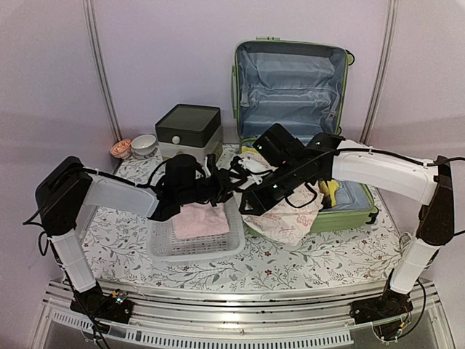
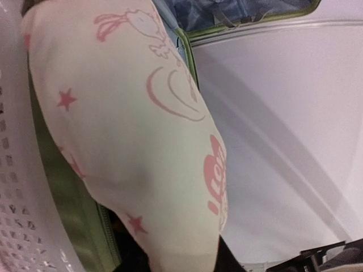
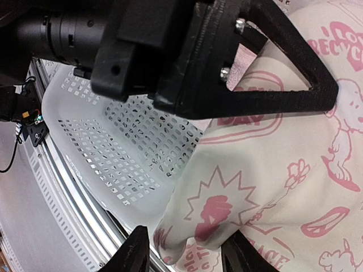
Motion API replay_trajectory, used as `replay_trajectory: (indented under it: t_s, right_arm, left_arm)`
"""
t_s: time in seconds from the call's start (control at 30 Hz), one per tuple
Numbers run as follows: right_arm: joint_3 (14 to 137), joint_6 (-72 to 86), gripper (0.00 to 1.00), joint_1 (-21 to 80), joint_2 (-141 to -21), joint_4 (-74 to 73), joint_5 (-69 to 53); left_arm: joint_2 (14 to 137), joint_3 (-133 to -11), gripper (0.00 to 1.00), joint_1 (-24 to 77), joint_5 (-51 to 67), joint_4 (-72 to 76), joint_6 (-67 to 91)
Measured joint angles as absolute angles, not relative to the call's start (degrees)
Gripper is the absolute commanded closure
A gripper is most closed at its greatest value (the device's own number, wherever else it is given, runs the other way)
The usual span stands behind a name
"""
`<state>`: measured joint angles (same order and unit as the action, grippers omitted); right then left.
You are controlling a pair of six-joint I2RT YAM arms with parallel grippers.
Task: Open, take out, and arrange the luggage
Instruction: Pass from the right arm to the left, then place the clothes in the bin.
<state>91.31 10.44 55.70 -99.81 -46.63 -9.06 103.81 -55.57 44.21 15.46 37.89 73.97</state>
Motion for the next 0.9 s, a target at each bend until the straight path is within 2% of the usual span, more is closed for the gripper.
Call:
replay_trajectory:
  t_s: [0.07, 0.13, 0.43, 0.67, 0.9]
  right_arm:
    - [91.3, 10.5, 0.47, 55.9, -99.5, -46.6, -8.8]
    - [91.1, 10.7, 0.45, 55.9, -98.6, -46.5, -8.4]
    - [89.8, 13.1, 0.44, 55.3, -89.7, -44.5, -1.6]
    - [86.0, 16.1, 0.44, 52.1, -85.6, -43.1, 2.5]
    - [85.5, 17.0, 0.44, 51.4, -85.2, -43.0, 3.4]
  left_arm:
    - [103.7, -55.5, 0.94, 44.1, 15.2, 36.8, 72.5]
    - [103.5, -55.5, 1.0, 43.9, 15.1, 35.2, 70.9]
    - [95.7, -52.2, 1.0, 41.3, 15.5, 26.0, 63.0]
    - [86.6, -50.2, 1.0, 36.6, 17.0, 12.7, 54.8]
    - [84.3, -50.2, 1.0, 31.6, 20.6, -1.3, 46.1]
